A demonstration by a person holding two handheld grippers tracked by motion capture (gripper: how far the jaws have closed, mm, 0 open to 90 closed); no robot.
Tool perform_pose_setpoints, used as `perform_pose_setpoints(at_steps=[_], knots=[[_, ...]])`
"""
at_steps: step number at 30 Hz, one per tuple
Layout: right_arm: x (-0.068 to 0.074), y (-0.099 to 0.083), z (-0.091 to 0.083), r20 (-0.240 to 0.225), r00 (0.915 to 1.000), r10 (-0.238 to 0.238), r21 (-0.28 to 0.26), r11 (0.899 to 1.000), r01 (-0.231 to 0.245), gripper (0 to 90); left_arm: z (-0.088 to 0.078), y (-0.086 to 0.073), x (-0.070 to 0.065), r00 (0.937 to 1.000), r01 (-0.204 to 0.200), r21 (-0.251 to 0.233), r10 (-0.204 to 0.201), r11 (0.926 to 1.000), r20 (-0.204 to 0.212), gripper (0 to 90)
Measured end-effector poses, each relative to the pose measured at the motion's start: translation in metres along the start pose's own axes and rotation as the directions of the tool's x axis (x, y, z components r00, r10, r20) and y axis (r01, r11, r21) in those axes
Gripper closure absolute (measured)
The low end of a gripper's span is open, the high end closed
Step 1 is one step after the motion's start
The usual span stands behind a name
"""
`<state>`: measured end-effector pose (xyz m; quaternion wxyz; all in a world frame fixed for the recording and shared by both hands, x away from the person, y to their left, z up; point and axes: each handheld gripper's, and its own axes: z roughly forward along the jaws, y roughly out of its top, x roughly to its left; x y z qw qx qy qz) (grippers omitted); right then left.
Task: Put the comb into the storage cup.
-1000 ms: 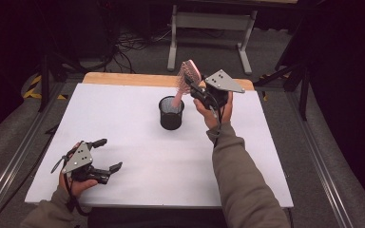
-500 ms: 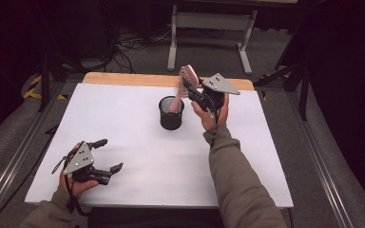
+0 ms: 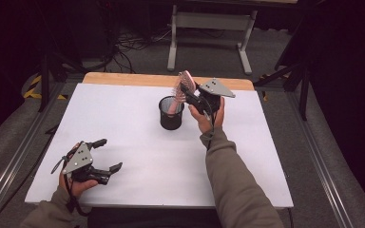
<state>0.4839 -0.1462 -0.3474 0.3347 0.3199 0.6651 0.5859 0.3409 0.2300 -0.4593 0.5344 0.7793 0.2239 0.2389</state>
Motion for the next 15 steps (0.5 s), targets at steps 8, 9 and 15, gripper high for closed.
perform_pose_setpoints(at_steps=[8, 9, 15], knots=[[0.001, -0.009, 0.002, -0.008, 0.9996, 0.026, 0.004, 1.0, -0.026, 63.9, 0.0, 0.0, 0.0, 1.0, -0.003, 0.0, 0.003, 1.0, 0.004, 5.3], [0.001, -0.011, 0.002, -0.011, 0.9994, 0.033, 0.005, 0.999, -0.033, 64.0, 0.0, 0.0, 0.0, 1.0, -0.004, 0.001, 0.004, 1.0, 0.003, 5.3], [0.0, -0.018, 0.002, -0.017, 0.9978, 0.065, 0.008, 0.998, -0.065, 63.9, 0.0, 0.0, 0.0, 1.0, -0.004, 0.002, 0.004, 1.0, 0.005, 5.3]])
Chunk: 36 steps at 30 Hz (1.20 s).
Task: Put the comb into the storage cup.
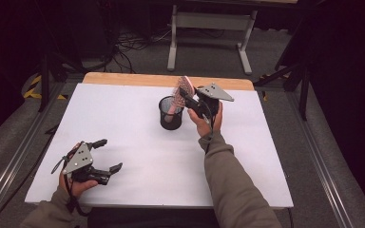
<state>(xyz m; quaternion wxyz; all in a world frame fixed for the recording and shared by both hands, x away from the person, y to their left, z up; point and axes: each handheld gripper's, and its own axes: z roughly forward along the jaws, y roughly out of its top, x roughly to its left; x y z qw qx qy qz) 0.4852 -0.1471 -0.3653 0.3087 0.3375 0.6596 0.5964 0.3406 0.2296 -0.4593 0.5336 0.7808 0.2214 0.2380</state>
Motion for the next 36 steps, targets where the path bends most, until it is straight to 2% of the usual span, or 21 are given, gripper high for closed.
perform_pose_setpoints(at_steps=[8, 12, 15, 17, 22, 24, 30, 36], knots=[[-0.001, -0.002, -0.002, 0.006, 0.9999, 0.009, -0.006, 1.0, -0.009, 63.6, 0.0, 0.0, 0.0, 1.0, -0.002, 0.002, 0.002, 1.0, -0.002, 5.4], [-0.004, -0.005, -0.003, 0.009, 0.9987, 0.05, -0.012, 0.999, -0.049, 63.0, 0.0, 0.0, 0.0, 1.0, -0.007, 0.001, 0.007, 1.0, -0.006, 5.4], [-0.006, -0.008, -0.006, 0.018, 0.9992, 0.036, -0.015, 0.999, -0.036, 62.4, -0.001, 0.0, 0.001, 0.9999, -0.006, 0.0, 0.006, 1.0, -0.011, 5.4], [-0.008, -0.011, -0.007, 0.021, 0.9986, 0.048, -0.016, 0.999, -0.048, 62.1, -0.001, 0.0, 0.0, 0.9999, -0.006, 0.001, 0.006, 1.0, -0.011, 5.4], [-0.011, -0.016, -0.012, 0.051, 0.9965, 0.066, -0.026, 0.998, -0.065, 61.5, 0.0, 0.0, 0.0, 0.9999, -0.006, 0.004, 0.006, 1.0, -0.012, 5.5], [-0.011, -0.019, -0.012, 0.062, 0.9964, 0.058, -0.026, 0.998, -0.057, 61.1, 0.0, 0.0, 0.0, 0.9999, -0.006, 0.004, 0.006, 1.0, -0.012, 5.5], [-0.011, -0.024, -0.012, 0.047, 0.9958, 0.078, -0.022, 0.997, -0.077, 60.3, 0.0, 0.0, 0.0, 0.9999, -0.007, 0.004, 0.007, 1.0, -0.011, 5.4], [-0.013, -0.027, -0.012, 0.054, 0.9949, 0.085, -0.008, 0.996, -0.084, 58.0, 0.001, 0.0, 0.0, 0.9999, -0.011, 0.009, 0.011, 0.9999, -0.011, 5.4]])
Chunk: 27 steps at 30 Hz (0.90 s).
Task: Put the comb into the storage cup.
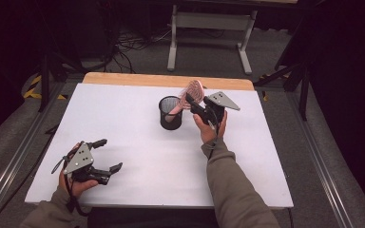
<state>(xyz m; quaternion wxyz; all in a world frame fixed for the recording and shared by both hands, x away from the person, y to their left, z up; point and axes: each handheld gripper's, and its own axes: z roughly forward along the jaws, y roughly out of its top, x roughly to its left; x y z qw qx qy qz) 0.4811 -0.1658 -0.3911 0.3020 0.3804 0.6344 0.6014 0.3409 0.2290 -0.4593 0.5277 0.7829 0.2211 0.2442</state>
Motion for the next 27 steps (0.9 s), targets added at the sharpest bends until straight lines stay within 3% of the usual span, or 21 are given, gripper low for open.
perform_pose_setpoints(at_steps=[7, 18, 27], knots=[[0.0004, -0.0036, 0.0025, -0.004, 1.0, -0.003, 0.021, 1.0, 0.003, 55.8, 0.0, -0.0002, 0.0002, 1.0, 0.002, -0.001, -0.002, 1.0, 0.001, 5.5], [-0.0024, 0.001, 0.0003, 0.006, 0.9997, -0.024, 0.018, 1.0, 0.024, 44.5, 0.0008, -0.0005, 0.0004, 1.0, 0.007, 0.002, -0.007, 1.0, 0.003, 5.7], [-0.0017, 0.0056, 0.0001, 0.024, 0.9973, -0.07, 0.023, 0.997, 0.069, 40.6, 0.0018, -0.002, 0.0017, 0.9999, 0.017, 0.004, -0.017, 0.9999, 0.003, 5.7]])
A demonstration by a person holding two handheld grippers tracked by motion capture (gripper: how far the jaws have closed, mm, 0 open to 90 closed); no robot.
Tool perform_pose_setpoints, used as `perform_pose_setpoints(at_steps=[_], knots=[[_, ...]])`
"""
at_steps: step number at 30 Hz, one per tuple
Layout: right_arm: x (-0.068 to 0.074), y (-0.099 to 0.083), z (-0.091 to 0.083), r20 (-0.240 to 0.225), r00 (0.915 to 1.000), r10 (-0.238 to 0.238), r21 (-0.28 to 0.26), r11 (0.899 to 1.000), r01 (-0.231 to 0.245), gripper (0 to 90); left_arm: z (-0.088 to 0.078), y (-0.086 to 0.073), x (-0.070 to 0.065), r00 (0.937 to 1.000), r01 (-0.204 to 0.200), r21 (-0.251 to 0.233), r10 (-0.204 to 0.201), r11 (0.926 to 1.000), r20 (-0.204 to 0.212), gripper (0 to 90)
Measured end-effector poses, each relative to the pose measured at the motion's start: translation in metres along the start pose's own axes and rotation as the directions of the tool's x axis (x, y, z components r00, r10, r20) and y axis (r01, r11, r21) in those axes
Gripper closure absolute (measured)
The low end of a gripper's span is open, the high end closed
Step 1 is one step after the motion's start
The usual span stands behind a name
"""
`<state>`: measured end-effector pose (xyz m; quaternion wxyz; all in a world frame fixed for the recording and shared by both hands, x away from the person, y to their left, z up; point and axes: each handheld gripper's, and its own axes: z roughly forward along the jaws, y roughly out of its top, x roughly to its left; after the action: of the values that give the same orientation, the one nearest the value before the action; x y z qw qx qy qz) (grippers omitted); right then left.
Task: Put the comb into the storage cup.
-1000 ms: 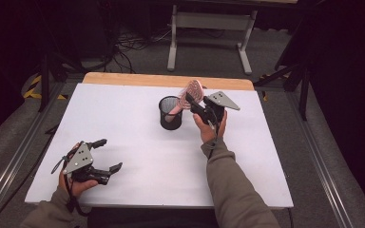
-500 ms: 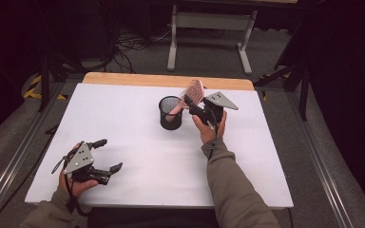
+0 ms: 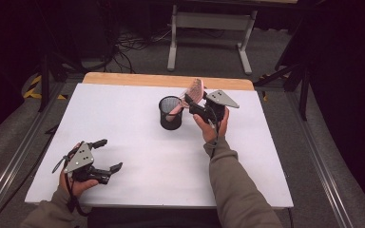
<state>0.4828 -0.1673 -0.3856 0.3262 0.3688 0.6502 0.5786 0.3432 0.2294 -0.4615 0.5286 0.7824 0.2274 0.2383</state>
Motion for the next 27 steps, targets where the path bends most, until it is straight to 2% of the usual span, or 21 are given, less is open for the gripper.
perform_pose_setpoints(at_steps=[6, 27], knots=[[0.0, 0.002, -0.001, 0.016, 0.9997, -0.018, -0.005, 1.0, 0.019, 40.6, 0.0, 0.0, 0.0, 1.0, 0.005, -0.005, -0.005, 1.0, 0.001, 5.8], [0.0, 0.013, -0.005, 0.02, 0.9974, -0.069, -0.012, 0.998, 0.069, 38.9, 0.0, 0.0, 0.0, 1.0, 0.003, -0.003, -0.003, 1.0, 0.003, 5.9]])
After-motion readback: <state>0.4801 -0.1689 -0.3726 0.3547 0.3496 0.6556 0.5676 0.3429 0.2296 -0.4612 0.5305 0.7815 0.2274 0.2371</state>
